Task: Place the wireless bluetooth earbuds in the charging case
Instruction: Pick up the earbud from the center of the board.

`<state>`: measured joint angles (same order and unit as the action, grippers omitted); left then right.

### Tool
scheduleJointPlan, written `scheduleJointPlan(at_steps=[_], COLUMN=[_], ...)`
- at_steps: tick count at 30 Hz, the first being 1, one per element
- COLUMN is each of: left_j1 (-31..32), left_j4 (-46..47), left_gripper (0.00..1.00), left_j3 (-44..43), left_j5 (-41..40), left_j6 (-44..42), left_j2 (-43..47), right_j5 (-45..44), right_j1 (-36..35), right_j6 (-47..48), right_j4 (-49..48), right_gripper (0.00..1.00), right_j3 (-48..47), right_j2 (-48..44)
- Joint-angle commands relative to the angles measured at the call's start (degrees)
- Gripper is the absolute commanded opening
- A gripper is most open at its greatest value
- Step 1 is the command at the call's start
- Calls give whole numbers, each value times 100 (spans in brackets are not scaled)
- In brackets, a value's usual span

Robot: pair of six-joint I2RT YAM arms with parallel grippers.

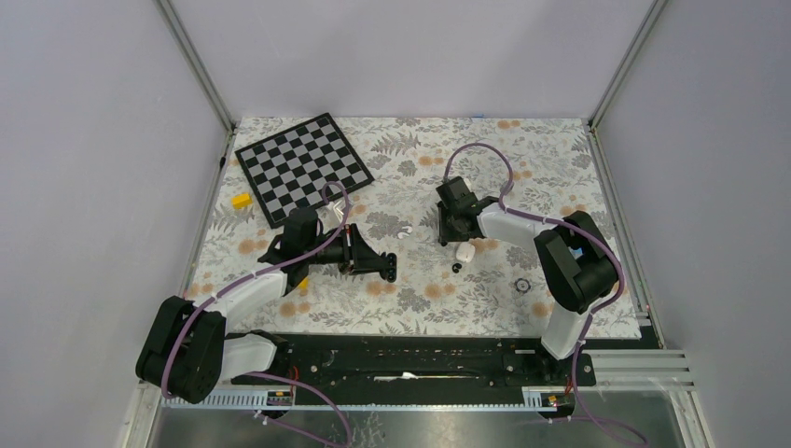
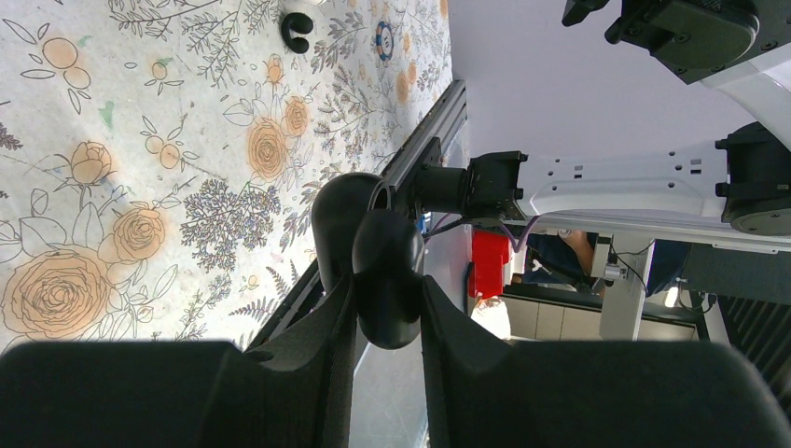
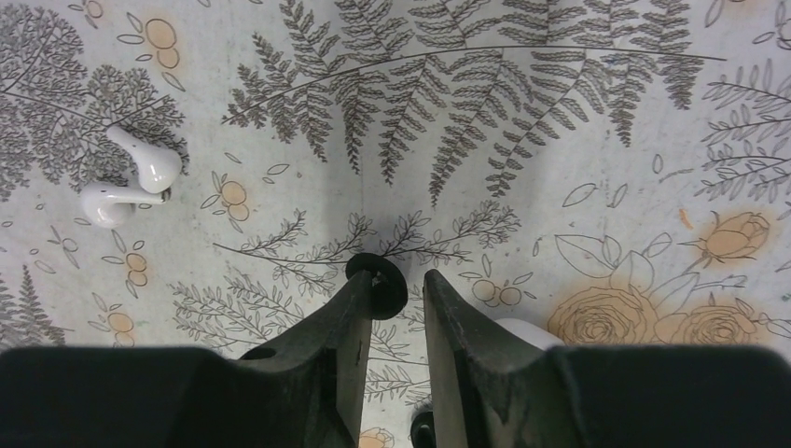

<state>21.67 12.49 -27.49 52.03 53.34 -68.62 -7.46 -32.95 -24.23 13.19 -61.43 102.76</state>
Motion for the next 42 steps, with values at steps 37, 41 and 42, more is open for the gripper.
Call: scheduleJointPlan(at_steps=[37, 41, 42], left_j1=[228, 312, 331], left_j4=[614, 1168, 1213], left_gripper=[2, 2, 2], left_j3=[-121, -90, -111], left_j5=[-176, -296, -329], left_j6=[-133, 180, 215], left_j2=[-120, -266, -292], right_j5=[83, -308, -403], right_j1=[-1030, -1532, -1647], right_j6=[-1281, -1879, -2010], right_j4=[-165, -244, -265], right_gripper=[0, 0, 0], right_j3=[1058, 984, 957], right_j2=[-3221, -3359, -3351])
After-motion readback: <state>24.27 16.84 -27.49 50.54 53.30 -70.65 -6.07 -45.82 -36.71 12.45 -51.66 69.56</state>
